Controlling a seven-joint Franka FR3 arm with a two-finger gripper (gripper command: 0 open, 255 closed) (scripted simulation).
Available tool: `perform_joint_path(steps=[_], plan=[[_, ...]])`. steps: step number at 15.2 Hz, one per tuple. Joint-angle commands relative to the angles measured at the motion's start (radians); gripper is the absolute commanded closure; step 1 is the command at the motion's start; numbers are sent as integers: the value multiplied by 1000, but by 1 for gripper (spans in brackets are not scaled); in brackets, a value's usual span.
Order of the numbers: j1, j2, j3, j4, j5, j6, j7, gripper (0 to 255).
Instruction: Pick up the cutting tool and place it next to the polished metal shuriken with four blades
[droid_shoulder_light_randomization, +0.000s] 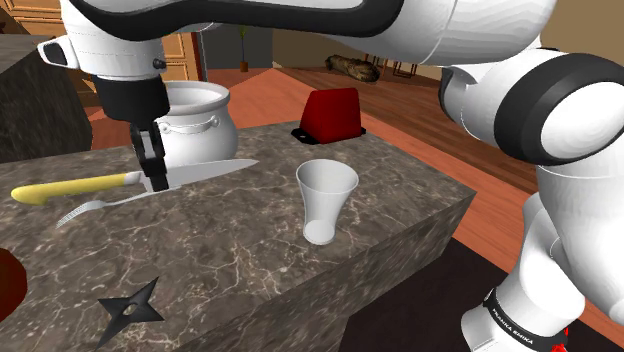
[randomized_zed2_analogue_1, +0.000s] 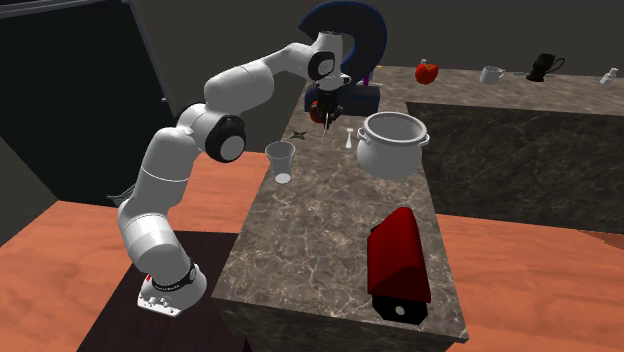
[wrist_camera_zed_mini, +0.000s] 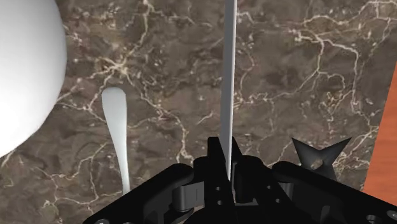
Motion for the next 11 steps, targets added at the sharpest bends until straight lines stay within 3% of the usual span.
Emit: perform_joint_path(steps=[1, 11], plan=[[-3, -16, 1, -55, 1, 40, 1, 255], [-13, -44, 1, -236, 4, 192, 2, 255]])
